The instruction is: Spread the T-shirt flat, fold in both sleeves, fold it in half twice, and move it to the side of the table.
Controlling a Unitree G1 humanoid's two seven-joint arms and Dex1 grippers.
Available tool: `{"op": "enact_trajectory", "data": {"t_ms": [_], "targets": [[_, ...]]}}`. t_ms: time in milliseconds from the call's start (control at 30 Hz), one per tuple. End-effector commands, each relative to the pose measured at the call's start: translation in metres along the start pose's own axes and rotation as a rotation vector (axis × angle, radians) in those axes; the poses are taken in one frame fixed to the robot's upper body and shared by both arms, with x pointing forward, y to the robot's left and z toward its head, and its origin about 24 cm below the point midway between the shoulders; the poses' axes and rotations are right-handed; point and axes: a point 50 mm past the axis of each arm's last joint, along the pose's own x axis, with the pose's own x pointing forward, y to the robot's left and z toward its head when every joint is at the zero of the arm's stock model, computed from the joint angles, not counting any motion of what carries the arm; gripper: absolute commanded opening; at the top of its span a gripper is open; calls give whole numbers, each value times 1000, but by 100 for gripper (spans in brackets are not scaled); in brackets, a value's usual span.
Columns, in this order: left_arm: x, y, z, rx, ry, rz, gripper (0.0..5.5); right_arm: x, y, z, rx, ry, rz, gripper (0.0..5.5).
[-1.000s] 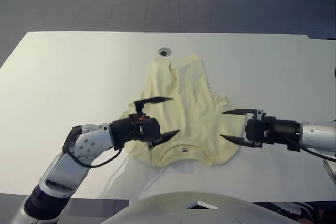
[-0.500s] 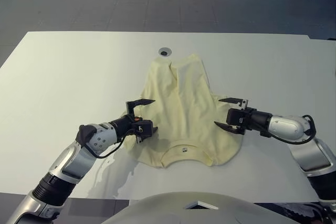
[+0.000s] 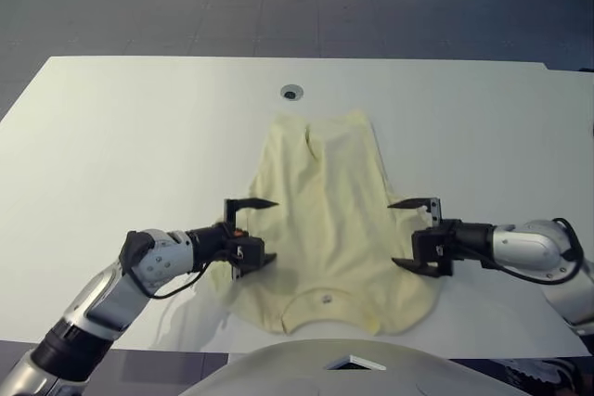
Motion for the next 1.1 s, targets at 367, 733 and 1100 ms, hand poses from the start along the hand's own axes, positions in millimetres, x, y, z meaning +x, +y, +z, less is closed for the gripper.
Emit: {"op": "enact_trajectory", "data": {"t_ms": [367, 733, 1100], "targets": [[-2, 19, 18, -88, -35, 96, 540, -5, -1, 3, 97, -21, -23, 539], [3, 75, 24, -206, -112, 504, 540, -27, -49, 34, 142, -192, -276, 539], [37, 127, -6, -393, -83, 979, 540, 9, -128, 4, 187, -72, -689, 539]]}}
